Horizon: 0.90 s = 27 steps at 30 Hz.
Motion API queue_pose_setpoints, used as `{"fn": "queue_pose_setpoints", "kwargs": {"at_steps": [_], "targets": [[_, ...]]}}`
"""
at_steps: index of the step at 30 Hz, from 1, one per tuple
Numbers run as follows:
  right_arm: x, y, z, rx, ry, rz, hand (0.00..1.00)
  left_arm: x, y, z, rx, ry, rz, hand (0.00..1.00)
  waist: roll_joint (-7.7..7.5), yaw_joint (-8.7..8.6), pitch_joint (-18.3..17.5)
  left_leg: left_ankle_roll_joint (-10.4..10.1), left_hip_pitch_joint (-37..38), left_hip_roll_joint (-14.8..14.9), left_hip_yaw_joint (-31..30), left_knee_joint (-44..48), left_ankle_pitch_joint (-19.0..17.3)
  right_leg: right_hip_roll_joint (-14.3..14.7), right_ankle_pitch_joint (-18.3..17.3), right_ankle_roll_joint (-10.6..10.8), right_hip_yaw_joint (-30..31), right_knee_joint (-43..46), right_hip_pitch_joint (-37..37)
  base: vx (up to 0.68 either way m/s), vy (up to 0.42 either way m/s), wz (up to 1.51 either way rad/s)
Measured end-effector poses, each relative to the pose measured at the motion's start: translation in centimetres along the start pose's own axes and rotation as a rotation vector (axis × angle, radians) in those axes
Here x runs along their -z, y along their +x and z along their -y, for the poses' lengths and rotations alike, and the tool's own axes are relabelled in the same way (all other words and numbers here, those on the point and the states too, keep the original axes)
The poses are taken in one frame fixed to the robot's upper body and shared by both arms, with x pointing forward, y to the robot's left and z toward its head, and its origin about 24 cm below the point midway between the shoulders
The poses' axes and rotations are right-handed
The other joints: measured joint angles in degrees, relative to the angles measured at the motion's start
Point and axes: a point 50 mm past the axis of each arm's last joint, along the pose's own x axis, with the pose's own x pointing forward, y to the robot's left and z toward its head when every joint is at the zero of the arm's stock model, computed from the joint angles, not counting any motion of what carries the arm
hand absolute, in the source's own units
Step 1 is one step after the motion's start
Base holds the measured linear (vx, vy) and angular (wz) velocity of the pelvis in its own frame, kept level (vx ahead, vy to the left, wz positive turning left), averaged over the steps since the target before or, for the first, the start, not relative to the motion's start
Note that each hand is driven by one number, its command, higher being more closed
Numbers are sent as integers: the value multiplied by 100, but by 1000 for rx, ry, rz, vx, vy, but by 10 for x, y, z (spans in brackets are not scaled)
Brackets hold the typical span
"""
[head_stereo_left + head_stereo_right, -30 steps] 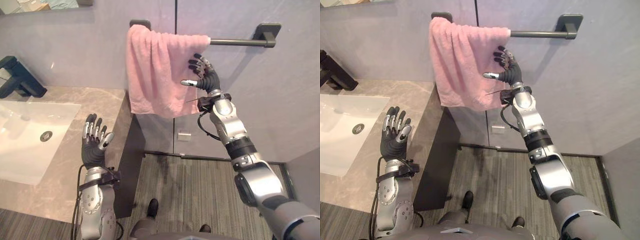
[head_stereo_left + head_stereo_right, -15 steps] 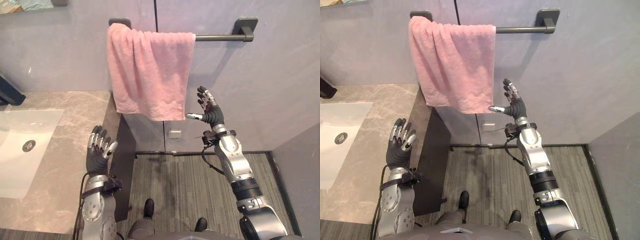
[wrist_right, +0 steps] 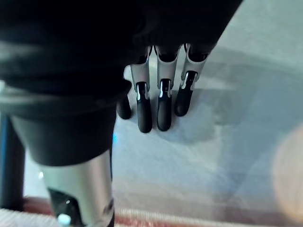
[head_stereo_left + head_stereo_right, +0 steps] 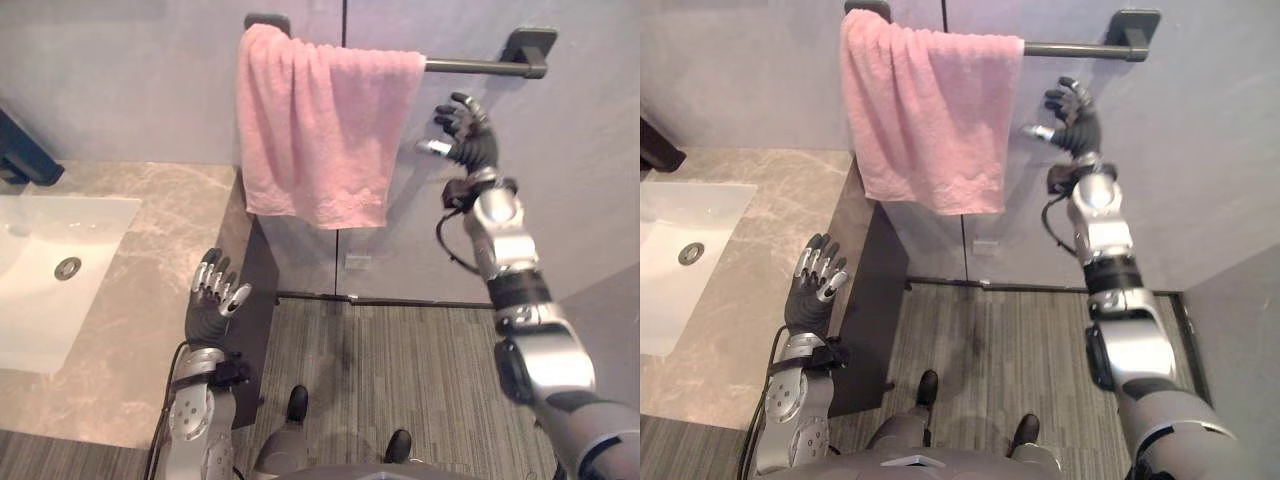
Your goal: Organize washtable
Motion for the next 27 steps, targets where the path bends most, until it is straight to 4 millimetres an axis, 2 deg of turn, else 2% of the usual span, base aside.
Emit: {"fn": "queue_pose_setpoints", "kwargs": {"at_steps": [3, 7, 10, 13, 14, 15, 17, 20, 27], "targets": [[-12, 10, 14, 42, -20, 12, 0, 1, 2, 1, 1, -17, -3, 0, 35, 101, 21, -12, -123, 1, -180, 1, 27, 39, -3, -4, -187, -47, 2, 5, -24, 30], [-20, 13, 24, 115, 39, 29, 0, 1, 8, 5, 26, -17, 5, 0, 204, 112, 119, 27, -272, 0, -476, 0, 60, 90, -16, -16, -446, -48, 18, -53, 13, 30], [-23, 14, 21, 117, 74, 43, 0, 0, 11, 8, 43, -17, 13, 0, 265, 139, 159, 29, -358, 18, -540, 0, 61, 124, -27, -29, -582, -63, 14, -62, 9, 26], [-31, 5, -14, -3, 125, 112, 0, 1, 9, 5, 26, -20, 7, 0, 330, 150, 205, 28, -365, 8, -525, 0, 61, 115, -90, -50, -653, -80, 40, -3, -2, 9], [-28, -2, -32, -70, 144, 121, 0, 1, 7, 4, 15, -21, 7, 0, 331, 150, 205, 31, -363, 3, -511, 0, 66, 107, -91, -51, -653, -85, 42, 32, -10, 1], [-24, -6, -41, -102, 156, 115, 0, 1, 7, 3, 10, -24, 8, 0, 331, 152, 205, 31, -362, 0, -508, 0, 71, 104, -94, -52, -655, -85, 47, 53, -21, 4], [-4, -22, -67, -183, 223, 53, 0, 2, 6, 6, 0, -46, 10, 0, 325, 185, 209, 20, -360, -22, -507, 0, 151, 80, -114, -33, -676, -59, 59, 68, -31, 8], [18, -37, -82, -223, 252, -8, 0, 3, 5, 8, -7, -63, 10, 0, 320, 216, 213, 15, -337, -71, -500, 12, 168, 21, -133, 5, -690, -2, 64, 80, -33, 5], [30, -46, -90, -281, 227, -51, 0, 3, 4, 6, -35, -73, 12, 0, 308, 189, 220, 10, -255, -91, -452, -1, 171, -25, -203, -5, -678, 73, 103, 25, -5, -1]]}}
